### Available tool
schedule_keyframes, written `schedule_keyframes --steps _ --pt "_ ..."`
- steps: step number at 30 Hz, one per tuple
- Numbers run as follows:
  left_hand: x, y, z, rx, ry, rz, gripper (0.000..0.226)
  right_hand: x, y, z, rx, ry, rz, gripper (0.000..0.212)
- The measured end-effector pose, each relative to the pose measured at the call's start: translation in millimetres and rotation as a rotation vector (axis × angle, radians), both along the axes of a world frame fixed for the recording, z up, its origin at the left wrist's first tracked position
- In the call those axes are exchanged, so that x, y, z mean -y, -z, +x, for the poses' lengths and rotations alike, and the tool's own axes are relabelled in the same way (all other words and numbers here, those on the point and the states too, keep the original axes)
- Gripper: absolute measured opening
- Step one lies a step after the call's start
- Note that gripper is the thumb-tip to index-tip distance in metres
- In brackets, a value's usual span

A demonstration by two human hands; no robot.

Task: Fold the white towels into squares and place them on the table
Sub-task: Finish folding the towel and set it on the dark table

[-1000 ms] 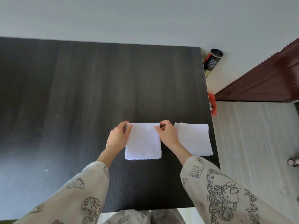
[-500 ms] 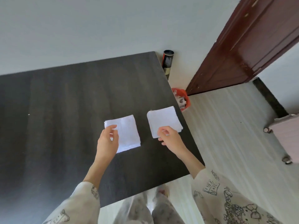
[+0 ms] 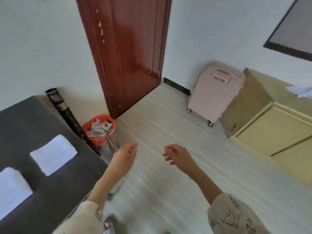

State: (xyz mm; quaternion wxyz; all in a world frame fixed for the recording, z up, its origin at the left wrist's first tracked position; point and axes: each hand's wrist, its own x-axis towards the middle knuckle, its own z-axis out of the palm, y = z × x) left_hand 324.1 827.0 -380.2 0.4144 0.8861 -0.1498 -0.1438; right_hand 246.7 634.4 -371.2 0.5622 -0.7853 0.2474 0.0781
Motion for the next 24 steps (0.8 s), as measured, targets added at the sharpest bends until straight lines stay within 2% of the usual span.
schedule_keyframes --steps 5,10,18,24 --pt "160 -9 -33 0.063 0.332 -0.021 0.024 139 -11 -81 0.019 0.252 -0.027 0.009" --pt "306 -14 -50 0.066 0.576 -0.019 0.026 257 -14 -138 0.037 0.483 -0.04 0.016" --pt "529 8 -56 0.031 0.808 -0.032 0.025 444 -10 -165 0.055 0.709 -0.058 0.013" --pt "696 0 -40 0.027 0.867 -0.047 0.026 596 -25 -154 0.065 0.811 -0.072 0.017"
